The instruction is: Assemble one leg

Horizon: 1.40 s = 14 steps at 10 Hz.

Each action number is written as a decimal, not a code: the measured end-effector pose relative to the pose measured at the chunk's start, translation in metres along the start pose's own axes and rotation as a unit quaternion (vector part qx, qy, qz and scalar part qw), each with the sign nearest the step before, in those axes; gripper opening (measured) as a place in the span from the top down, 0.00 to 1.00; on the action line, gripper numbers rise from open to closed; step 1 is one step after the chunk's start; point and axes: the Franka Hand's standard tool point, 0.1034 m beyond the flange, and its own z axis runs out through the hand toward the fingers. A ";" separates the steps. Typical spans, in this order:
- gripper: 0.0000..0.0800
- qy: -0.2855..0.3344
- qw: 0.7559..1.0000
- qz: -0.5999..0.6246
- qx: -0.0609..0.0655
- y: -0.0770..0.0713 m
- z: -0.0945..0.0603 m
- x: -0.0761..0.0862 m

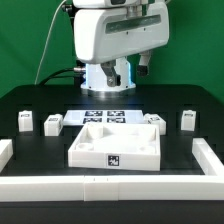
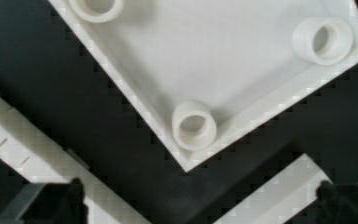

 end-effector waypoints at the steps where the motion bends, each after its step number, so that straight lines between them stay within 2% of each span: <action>1: 0.19 0.000 1.000 0.000 0.000 0.000 0.000 0.000; 5: 0.19 0.001 1.000 -0.007 -0.002 0.000 0.003 0.000; 6: 0.19 0.012 0.998 -0.051 -0.015 -0.003 0.013 -0.004; 8: 0.19 0.006 0.992 -0.126 -0.021 -0.018 0.031 -0.010; 10: 0.19 -0.010 0.981 -0.194 -0.019 -0.026 0.039 -0.009; 14: 0.19 -0.008 0.977 -0.214 -0.021 -0.024 0.041 -0.012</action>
Offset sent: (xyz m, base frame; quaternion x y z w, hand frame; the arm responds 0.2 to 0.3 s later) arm 0.0000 0.0000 0.0000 0.0000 0.0000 0.0000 1.0000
